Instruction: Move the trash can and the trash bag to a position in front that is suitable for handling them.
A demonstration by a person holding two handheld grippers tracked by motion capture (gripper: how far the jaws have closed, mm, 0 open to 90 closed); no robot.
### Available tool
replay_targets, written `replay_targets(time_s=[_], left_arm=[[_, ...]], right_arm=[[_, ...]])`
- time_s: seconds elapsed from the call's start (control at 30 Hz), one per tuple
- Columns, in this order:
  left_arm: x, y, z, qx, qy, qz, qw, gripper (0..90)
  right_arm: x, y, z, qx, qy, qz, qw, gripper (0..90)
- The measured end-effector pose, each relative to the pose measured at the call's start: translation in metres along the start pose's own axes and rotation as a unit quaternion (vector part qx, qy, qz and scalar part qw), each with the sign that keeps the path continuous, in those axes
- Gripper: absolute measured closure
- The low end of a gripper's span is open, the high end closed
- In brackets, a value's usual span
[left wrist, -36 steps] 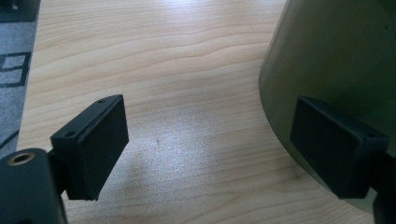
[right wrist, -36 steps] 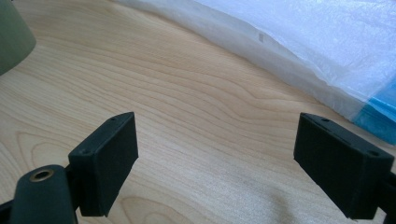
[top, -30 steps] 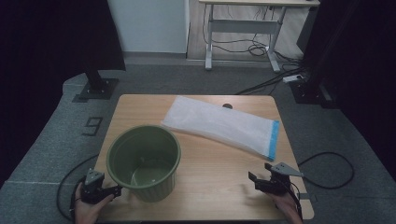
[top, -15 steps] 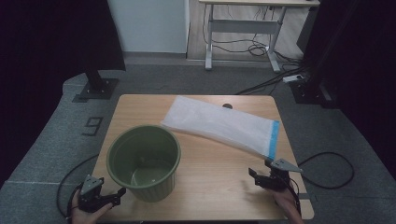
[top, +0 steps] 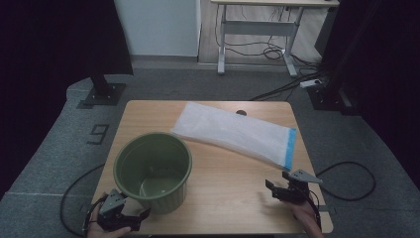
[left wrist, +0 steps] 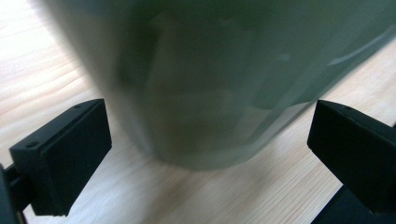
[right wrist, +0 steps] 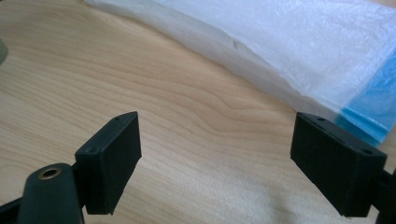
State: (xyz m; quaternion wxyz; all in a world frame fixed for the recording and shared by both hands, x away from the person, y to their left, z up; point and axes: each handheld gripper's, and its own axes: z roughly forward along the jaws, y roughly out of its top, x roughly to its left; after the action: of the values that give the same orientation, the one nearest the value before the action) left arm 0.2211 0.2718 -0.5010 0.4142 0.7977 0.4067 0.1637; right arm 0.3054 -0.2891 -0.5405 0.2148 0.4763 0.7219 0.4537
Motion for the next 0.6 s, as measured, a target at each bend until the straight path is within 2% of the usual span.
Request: replay_targets(time_s=[0.1, 0.27, 0.43, 0.6], left_arm=[[-0.002, 0.005, 0.005, -0.001, -0.003, 0.009, 1.0000, 0.0], [-0.004, 0.016, 0.020, -0.001, -0.021, 0.032, 0.9992, 0.0], [-0.004, 0.025, 0.032, -0.004, -0.024, 0.036, 0.9990, 0.0], [-0.007, 0.040, 0.050, -0.004, -0.033, 0.050, 0.9982, 1.9]], right_arm=[[0.000, -0.002, -0.002, 0.002, -0.004, -0.003, 1.0000, 15.7], [0.000, -0.008, -0.009, 0.004, -0.018, 0.001, 0.9998, 16.6], [0.002, -0.014, -0.014, 0.008, -0.026, -0.001, 0.9996, 16.9], [0.004, -0.017, -0.019, 0.008, -0.035, -0.004, 0.9994, 17.0]])
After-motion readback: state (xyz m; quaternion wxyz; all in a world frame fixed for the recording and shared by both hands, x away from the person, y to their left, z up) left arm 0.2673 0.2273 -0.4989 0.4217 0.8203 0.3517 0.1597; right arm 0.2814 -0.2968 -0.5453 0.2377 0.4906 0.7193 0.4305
